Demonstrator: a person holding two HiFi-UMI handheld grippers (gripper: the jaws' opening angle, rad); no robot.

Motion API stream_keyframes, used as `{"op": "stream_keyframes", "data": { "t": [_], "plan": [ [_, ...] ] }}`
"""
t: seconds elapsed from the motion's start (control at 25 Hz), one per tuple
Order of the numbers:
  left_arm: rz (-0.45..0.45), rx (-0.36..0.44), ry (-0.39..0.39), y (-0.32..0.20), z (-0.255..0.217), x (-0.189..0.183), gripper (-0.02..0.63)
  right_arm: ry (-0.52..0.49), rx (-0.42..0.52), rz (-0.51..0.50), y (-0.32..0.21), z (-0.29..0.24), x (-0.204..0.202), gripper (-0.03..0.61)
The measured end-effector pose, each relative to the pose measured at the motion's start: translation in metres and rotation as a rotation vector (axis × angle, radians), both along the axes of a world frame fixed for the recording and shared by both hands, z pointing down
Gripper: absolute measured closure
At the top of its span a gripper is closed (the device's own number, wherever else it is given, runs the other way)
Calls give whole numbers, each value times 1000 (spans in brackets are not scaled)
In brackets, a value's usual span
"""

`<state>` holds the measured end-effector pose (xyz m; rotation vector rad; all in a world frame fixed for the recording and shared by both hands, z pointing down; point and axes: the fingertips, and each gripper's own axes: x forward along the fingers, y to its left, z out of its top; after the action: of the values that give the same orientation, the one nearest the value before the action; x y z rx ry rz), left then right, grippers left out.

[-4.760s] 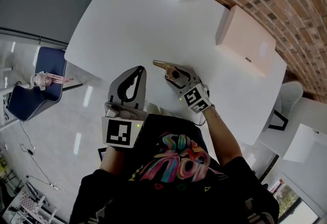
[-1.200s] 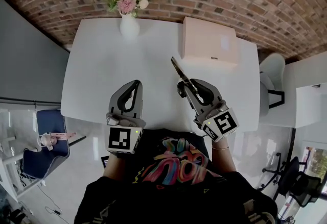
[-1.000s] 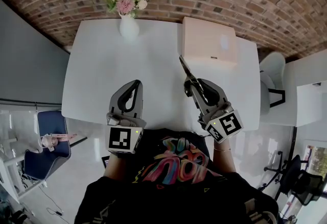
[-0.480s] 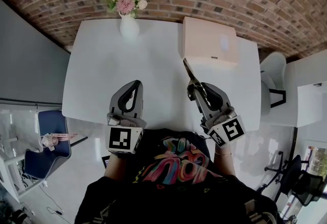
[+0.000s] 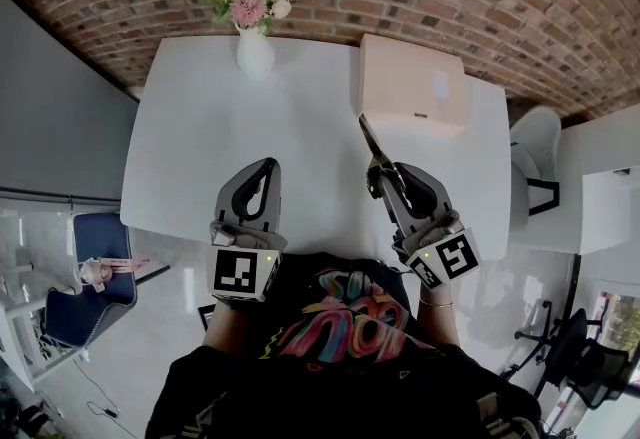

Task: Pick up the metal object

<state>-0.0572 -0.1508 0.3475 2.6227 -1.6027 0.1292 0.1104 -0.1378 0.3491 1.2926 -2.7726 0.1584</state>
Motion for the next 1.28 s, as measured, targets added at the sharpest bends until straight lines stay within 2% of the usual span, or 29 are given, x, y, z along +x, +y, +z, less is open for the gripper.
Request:
{"op": "stream_keyframes", "data": {
  "t": [0.32,0.56,0.72,0.92,1.0,1.28],
  "plan": [
    [-31,22,58,-4,-9,2,584,-1,1,-18,-2,0,-1,472],
    [-35,14,36,-3,-6,0,584,-2,-8,-27,-4,3,-3,474],
    [-54,27,66,-6,-9,-3,584,-6,-13,-25,-7,5,-3,474],
    [-46,-4,20,-6,0,-7,584,-3,-19,-25,-9,5,-4,474],
    [-54,16,47,-10,-6,-7,584,-5,-20,-24,-11,5,-5,474],
    [-58,18,63,-15,-8,-9,584,-8,-20,-30,-16,4,-9,474]
  ]
}}
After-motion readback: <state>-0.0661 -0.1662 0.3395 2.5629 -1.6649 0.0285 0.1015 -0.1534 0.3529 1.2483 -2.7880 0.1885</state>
